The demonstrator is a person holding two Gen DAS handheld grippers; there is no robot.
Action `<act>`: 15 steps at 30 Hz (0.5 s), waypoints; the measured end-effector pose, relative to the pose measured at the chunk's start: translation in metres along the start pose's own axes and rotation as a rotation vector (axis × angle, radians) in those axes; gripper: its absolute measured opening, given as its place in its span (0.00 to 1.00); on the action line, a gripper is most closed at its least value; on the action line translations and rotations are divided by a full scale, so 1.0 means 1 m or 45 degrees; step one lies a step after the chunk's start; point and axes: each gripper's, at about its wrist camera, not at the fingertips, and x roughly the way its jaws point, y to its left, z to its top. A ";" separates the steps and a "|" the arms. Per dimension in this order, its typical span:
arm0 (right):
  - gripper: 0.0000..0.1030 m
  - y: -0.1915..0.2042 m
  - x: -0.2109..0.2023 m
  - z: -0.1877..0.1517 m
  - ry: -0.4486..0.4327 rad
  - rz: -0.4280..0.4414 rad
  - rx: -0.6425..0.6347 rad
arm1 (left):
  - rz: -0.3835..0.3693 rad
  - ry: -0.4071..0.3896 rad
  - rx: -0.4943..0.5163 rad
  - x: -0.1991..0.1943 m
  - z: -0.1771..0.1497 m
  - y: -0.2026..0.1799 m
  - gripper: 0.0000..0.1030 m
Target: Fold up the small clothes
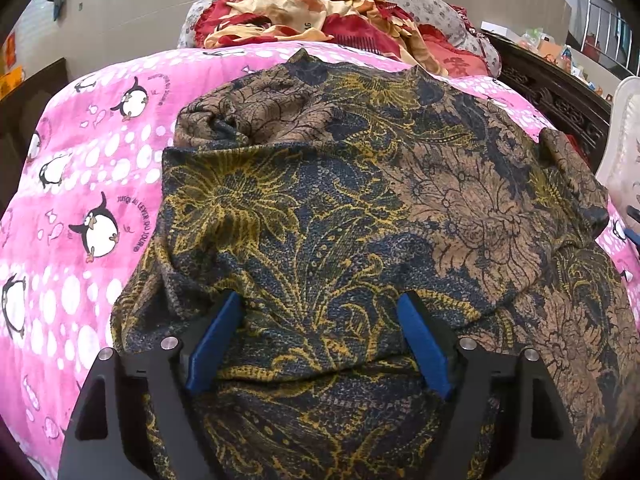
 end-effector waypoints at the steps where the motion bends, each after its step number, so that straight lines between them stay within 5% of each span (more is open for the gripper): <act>1: 0.51 -0.006 0.009 0.007 0.003 0.011 0.025 | 0.001 0.000 0.000 0.000 0.000 0.000 0.61; 7: 0.45 -0.025 0.049 0.039 -0.002 0.210 0.203 | 0.002 0.000 0.002 0.001 0.000 0.000 0.62; 15: 0.39 -0.013 0.115 0.076 0.124 0.091 0.138 | 0.003 0.001 0.002 0.001 0.000 0.000 0.62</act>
